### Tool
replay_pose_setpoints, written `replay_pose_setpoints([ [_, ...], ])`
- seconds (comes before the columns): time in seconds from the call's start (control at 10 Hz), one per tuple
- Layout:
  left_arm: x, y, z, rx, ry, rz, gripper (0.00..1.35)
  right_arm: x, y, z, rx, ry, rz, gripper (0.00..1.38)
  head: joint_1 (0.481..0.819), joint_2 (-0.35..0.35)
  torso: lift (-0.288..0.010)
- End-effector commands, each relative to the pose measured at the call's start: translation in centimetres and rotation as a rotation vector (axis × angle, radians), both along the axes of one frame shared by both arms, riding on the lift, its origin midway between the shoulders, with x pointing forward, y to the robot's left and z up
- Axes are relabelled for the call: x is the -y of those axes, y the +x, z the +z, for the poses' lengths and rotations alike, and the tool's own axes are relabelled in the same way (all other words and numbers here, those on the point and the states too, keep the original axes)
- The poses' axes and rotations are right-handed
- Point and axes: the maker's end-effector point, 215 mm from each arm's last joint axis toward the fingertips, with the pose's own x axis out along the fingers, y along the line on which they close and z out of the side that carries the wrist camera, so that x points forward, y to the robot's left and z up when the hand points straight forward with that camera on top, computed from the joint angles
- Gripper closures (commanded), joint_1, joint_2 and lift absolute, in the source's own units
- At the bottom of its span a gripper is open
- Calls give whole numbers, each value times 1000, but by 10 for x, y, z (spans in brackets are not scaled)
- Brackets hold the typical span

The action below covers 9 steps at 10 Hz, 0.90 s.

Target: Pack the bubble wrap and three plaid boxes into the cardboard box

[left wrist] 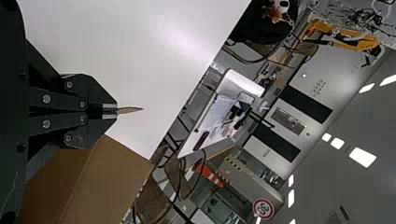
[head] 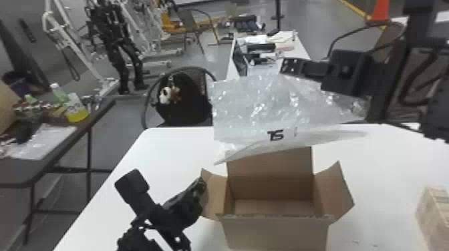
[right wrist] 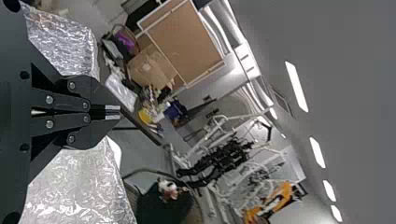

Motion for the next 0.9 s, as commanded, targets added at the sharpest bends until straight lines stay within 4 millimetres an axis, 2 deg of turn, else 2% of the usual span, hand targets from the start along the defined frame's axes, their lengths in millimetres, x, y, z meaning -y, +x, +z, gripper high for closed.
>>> replay_pose_setpoints([
  [0.0, -1, -1, -1, -1, -3, 5, 1220, -30, -18, -38, -179, 93, 82, 1291, 555, 330, -148],
  [0.1, -1, -1, -1, -1, -3, 5, 1220, -34, -21, -59, -275, 124, 77, 1291, 579, 350, -148],
  [0.3, 0, -3, -4, -7, -11, 3, 1222, -31, -6, -86, -361, 188, 30, 1289, 603, 350, -148],
  [0.5, 0, -8, -11, -20, -24, 2, 1222, -41, -1, -140, -572, 326, -4, 1289, 624, 350, -148],
  [0.6, 2, -8, -12, -23, -25, -1, 1220, -36, 2, -155, -635, 361, -58, 1289, 644, 350, -148],
  [0.8, 8, -5, -15, -24, -20, -9, 1220, -19, 15, -154, -639, 427, -149, 1286, 667, 350, -148],
])
